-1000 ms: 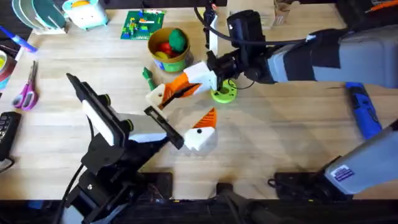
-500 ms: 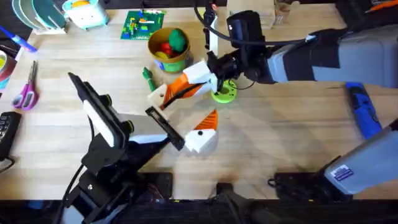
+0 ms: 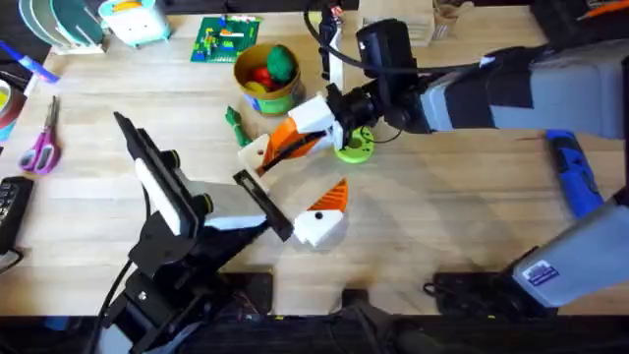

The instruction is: Pick up the gripper from the table and insert it into the empty holder that is missing its gripper. Then pick up a screw, insert it into the mounting hole, and use the screwdriver to tighten it. Finally, clean up the table by picking up the vegetable and placing it into the bucket.

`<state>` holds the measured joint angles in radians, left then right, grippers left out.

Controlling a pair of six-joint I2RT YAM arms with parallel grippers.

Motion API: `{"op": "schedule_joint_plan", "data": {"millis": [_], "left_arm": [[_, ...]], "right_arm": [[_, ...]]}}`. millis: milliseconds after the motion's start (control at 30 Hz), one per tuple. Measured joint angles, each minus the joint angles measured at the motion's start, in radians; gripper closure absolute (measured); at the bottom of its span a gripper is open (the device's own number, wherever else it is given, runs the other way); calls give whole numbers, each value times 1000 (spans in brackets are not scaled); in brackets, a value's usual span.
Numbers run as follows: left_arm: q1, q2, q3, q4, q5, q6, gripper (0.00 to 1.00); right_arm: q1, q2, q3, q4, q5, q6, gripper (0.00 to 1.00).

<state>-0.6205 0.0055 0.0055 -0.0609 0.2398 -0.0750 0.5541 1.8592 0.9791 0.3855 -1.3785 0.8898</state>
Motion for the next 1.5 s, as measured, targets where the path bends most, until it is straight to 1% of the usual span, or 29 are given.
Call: {"op": "schedule_joint_plan", "data": {"millis": [167, 500, 667, 900, 1000, 1033, 1100, 1133, 1233, 1367, 1500], "left_arm": [[0, 0, 0, 0, 4, 3, 8], [0, 0, 0, 2, 31, 11, 8], [-10, 0, 0, 4, 60, 11, 8], [-10, 0, 0, 5, 79, 12, 7], [-10, 0, 0, 5, 82, 12, 7], [-10, 0, 0, 5, 82, 13, 7], [-10, 0, 0, 5, 82, 14, 7], [-10, 0, 0, 5, 83, 14, 7], [-10, 0, 0, 5, 83, 14, 8], [-10, 0, 0, 5, 83, 14, 8], [-10, 0, 0, 5, 83, 14, 8]], "right_arm": [[-2, 5, 0, -1, -8, 0, 574], [-24, 5, 0, -2, -38, 0, 534], [-32, 5, 0, 0, -37, 0, 512], [-36, 5, 0, 0, -35, 0, 439], [-48, 5, 0, 0, -32, 0, 387], [-55, 5, 0, 0, -29, 0, 324], [-74, 5, 0, 2, -16, -5, 99], [-85, 5, 0, 4, -5, -9, 69], [-121, 5, 0, 41, 41, -19, 54], [-167, 4, 0, 158, 115, -41, 49], [-211, -20, 0, 167, 182, -110, 46]]}}
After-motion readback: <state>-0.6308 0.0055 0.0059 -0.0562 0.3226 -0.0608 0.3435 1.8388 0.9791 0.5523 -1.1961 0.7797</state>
